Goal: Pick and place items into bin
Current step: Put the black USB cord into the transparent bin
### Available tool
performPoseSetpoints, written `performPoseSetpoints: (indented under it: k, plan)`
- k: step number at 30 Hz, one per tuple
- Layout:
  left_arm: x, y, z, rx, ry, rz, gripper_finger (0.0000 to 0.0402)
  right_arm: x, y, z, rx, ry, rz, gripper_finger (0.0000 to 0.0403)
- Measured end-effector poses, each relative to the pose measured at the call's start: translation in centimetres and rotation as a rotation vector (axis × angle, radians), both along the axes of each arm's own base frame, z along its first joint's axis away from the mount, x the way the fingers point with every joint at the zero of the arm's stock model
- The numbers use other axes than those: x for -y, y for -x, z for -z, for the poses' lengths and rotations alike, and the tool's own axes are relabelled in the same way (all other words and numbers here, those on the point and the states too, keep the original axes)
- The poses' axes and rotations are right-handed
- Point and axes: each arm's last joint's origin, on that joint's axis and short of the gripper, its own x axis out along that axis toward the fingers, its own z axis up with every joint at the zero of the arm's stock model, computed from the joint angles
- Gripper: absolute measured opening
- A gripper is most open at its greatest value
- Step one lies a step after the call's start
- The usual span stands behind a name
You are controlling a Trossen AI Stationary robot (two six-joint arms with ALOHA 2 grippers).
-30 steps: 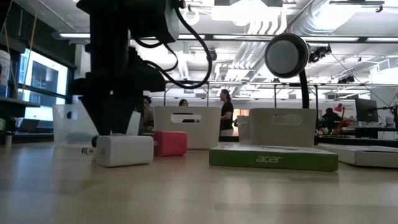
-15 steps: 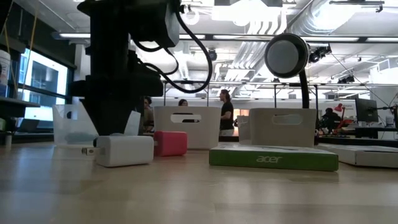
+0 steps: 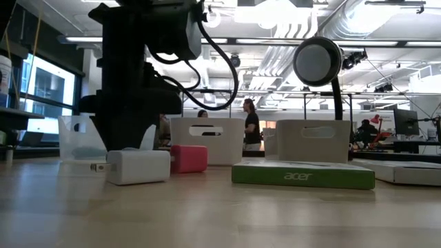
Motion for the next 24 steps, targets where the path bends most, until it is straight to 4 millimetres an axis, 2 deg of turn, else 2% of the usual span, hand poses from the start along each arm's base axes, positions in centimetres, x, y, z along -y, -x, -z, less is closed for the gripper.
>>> performPoseSetpoints:
  k: [5,12,19,24]
  plan:
    - [0.0,0.0,0.0,-0.001,0.000,-0.003,0.0108,0.0,0.0,0.0,0.000,0.001,0.002,0.0145]
    - [0.0,-0.1,-0.2,-0.004,0.003,0.006,0.0013,0.0,0.0,0.0,0.000,0.001,0.002,0.0145]
    - [0.1,0.1,-0.4,-0.013,0.004,0.011,0.0024,0.0,0.0,0.0,0.000,0.001,0.002,0.0145]
    - [1.0,0.6,-1.9,0.017,-0.010,0.039,0.0005,0.0,0.0,0.0,-0.001,0.001,0.004,0.0145]
